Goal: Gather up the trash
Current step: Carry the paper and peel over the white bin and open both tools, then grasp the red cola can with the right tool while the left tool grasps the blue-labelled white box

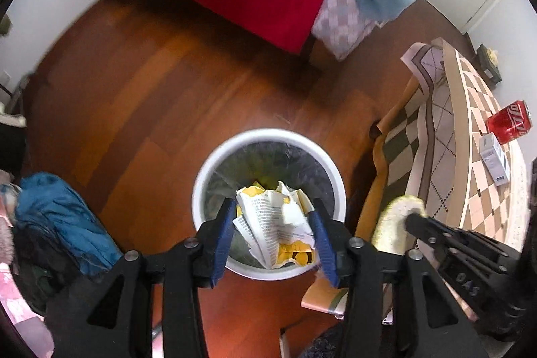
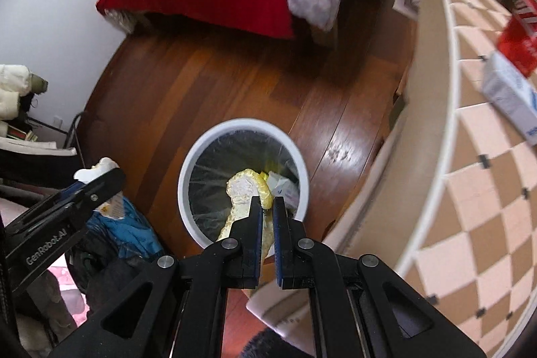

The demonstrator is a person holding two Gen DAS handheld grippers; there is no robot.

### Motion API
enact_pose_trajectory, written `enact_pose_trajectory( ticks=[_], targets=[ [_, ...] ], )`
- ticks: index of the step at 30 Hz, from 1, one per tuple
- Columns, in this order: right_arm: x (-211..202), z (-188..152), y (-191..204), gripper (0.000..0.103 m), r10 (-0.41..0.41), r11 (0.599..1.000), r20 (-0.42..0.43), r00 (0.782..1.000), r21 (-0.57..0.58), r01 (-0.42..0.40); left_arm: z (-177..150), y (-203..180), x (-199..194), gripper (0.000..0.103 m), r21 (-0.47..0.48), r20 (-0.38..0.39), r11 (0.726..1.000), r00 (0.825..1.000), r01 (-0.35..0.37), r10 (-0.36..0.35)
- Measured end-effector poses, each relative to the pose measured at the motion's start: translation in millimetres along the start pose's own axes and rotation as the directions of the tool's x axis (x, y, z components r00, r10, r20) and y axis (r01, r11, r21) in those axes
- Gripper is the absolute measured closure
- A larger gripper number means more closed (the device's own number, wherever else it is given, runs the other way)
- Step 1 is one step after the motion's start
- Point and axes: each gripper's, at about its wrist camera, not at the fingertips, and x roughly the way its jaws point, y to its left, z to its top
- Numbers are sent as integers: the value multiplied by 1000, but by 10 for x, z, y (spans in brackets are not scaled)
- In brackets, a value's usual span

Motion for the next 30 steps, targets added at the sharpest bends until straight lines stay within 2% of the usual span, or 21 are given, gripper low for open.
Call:
enact_pose_trajectory(
  ticks=[2, 4, 5, 6, 7, 8, 9, 11, 12, 14, 17, 22, 30],
  targets=[
    [129, 34, 49, 97, -8, 1000, -21, 1000, -9, 8, 13, 76, 20, 54, -30, -13, 999, 1000, 22, -23],
    [234, 64, 98, 97, -12, 1000, -39, 999, -20, 11, 2, 166, -4, 41, -47, -17, 999, 1000, 17, -18],
    [266, 90, 82, 96, -14, 1000, -48, 999, -13, 13, 3, 189, -16, 14, -51, -13, 999, 1000, 12, -12],
    [293, 115, 75, 94, -12, 1000, -55, 998, -9, 12, -4, 220, -35, 0, -57, -8, 998, 1000, 8, -8],
    [341, 124, 89, 91, -3, 1000, -70, 998, -11, 2, -26, 258, -61, 0, -61, -2, 998, 1000, -4, 4],
    [358, 119, 95, 75, 4, 1000, -80, 997, -14, -5, -45, 283, -86, 0, -59, 2, 998, 1000, -30, 30],
    [359, 134, 86, 52, -4, 1000, -82, 997, -16, 2, -61, 302, -107, 0, -56, 5, 997, 999, -51, 51],
    [381, 133, 123, 23, -6, 1000, -81, 997, -29, 3, -75, 332, -113, 0, -53, 20, 995, 996, -90, 91],
    [389, 125, 145, 18, -14, 999, -81, 997, -40, 11, -94, 331, -126, 0, -49, 30, 993, 993, -109, 110],
    [380, 70, 229, 2, -78, 993, -75, 994, -92, 71, -150, 344, -175, 0, -47, 48, 988, 987, -149, 151],
    [320, -5, 286, 0, -116, 985, -57, 992, -132, 107, -219, 363, -258, 0, -46, 69, 982, 980, -183, 186],
    [136, -81, 318, 0, -133, 979, -18, 991, -158, 128, -326, 348, -494, 0, -40, 116, 974, 967, -222, 225],
    [-467, -208, 300, 0, -71, 986, 75, 995, -144, 81, -497, 91, -1025, 0, -20, 206, 968, 946, -251, 250]
  ],
)
